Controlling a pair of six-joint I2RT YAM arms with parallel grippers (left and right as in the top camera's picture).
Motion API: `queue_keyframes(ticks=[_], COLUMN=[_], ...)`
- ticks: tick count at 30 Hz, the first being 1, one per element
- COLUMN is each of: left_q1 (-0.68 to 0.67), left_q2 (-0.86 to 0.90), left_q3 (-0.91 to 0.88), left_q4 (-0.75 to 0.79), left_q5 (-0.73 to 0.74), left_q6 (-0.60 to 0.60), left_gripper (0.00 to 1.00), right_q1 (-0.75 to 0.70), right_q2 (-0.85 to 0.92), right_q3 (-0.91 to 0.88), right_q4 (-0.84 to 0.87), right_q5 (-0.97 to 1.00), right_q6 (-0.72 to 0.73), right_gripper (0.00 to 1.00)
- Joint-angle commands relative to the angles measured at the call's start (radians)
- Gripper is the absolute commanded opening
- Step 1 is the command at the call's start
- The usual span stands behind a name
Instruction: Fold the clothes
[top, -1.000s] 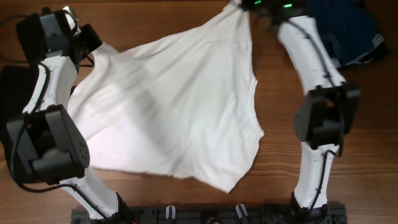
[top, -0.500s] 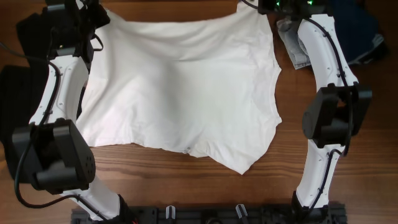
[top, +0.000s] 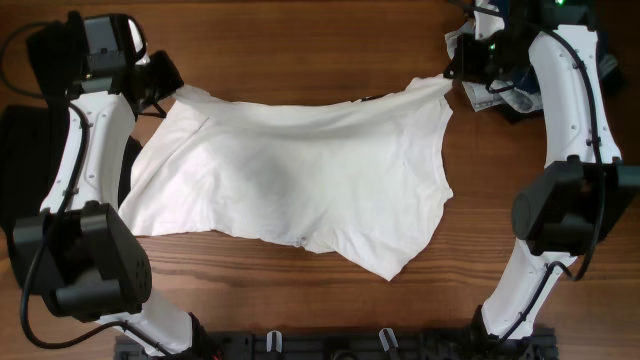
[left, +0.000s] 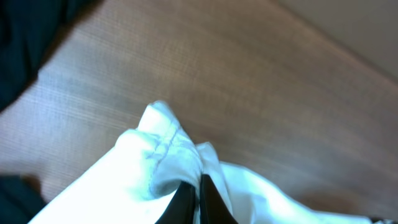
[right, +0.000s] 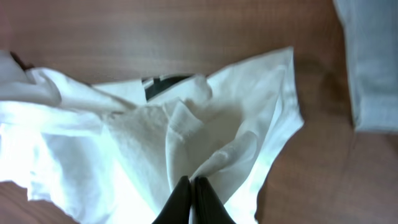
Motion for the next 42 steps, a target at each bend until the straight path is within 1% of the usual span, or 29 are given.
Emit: queue_keyframes(ticks=[1,4,7,8,9,10,11,13,14,16,18,19,22,25,27,29,31,33,37,39,42], left_q1=[0.005,0.005,0.005,0.005,0.005,0.005,0.005,0.005,0.005,0.015,0.029,0.034,0.042,0.042,0.042,0.042,0.042,0.042,0.066,0.108,0.176], left_q2=[-0.027,-0.027,-0.027,-0.027,-0.027,-0.027,-0.027,-0.027,-0.027,-0.053,-0.119,-0.164,-0.379,-0.496,-0.537,-0.544,-0.555,-0.570,-0.573,-0.572,-0.572], left_q3=[0.002,0.002,0.002,0.002,0.002,0.002,0.002,0.002,0.002,0.002,0.003,0.003,0.002,0.002,0.002,-0.003,-0.050,-0.124,-0.283,-0.377,-0.499], left_q4=[-0.064,-0.139,-0.172,-0.182,-0.194,-0.210,-0.224,-0.240,-0.243,-0.246,-0.247,-0.254,-0.336,-0.471,-0.623,-0.771,-0.830,-0.821,-0.777,-0.701,-0.565], left_q5=[-0.009,-0.060,-0.068,-0.068,-0.068,-0.068,-0.068,-0.068,-0.068,-0.066,-0.035,-0.024,-0.021,-0.022,-0.051,-0.140,-0.195,-0.214,-0.228,-0.228,-0.227], left_q6=[0.043,0.044,0.043,0.043,0.043,0.043,0.043,0.075,0.096,0.095,0.095,0.095,0.094,0.082,0.010,-0.102,-0.176,-0.204,-0.229,-0.229,-0.230], left_gripper=[0.04,0.04,0.04,0.21,0.47,0.60,0.73,0.80,0.83,0.86,0.87,0.88,0.89,0.92,0.93,0.93,0.95,0.97,1.00,1.00,1.00], right_q1=[0.003,0.004,0.006,0.008,0.008,0.008,0.008,0.008,0.008,0.008,0.008,0.008,0.011,0.013,0.013,0.028,0.068,0.131,0.270,0.333,0.369], right_q2=[-0.011,-0.011,-0.011,-0.011,-0.011,-0.011,-0.011,-0.012,-0.012,-0.025,-0.074,-0.126,-0.348,-0.467,-0.525,-0.567,-0.606,-0.628,-0.628,-0.628,-0.628], right_q3=[-0.070,-0.156,-0.256,-0.275,-0.299,-0.317,-0.322,-0.322,-0.322,-0.322,-0.322,-0.322,-0.322,-0.322,-0.332,-0.385,-0.512,-0.693,-0.929,-0.976,-0.980], right_q4=[-0.028,-0.029,0.000,0.003,-0.001,-0.008,-0.010,0.004,0.011,0.014,0.018,0.019,0.004,-0.054,-0.118,-0.142,-0.097,-0.001,0.172,0.222,0.236], right_q5=[0.053,0.053,0.056,0.056,0.056,0.056,0.055,0.050,0.050,0.029,-0.002,-0.006,-0.006,0.007,0.017,0.017,0.018,0.018,0.031,0.064,0.097], right_q6=[0.005,0.000,0.000,0.000,-0.008,-0.023,-0.021,-0.012,0.002,0.002,0.001,0.001,0.002,0.013,0.035,0.058,0.092,0.145,0.243,0.266,0.262], right_gripper=[0.04,0.04,0.04,0.06,0.26,0.44,0.54,0.56,0.56,0.56,0.56,0.56,0.57,0.58,0.58,0.58,0.59,0.59,0.60,0.62,0.66])
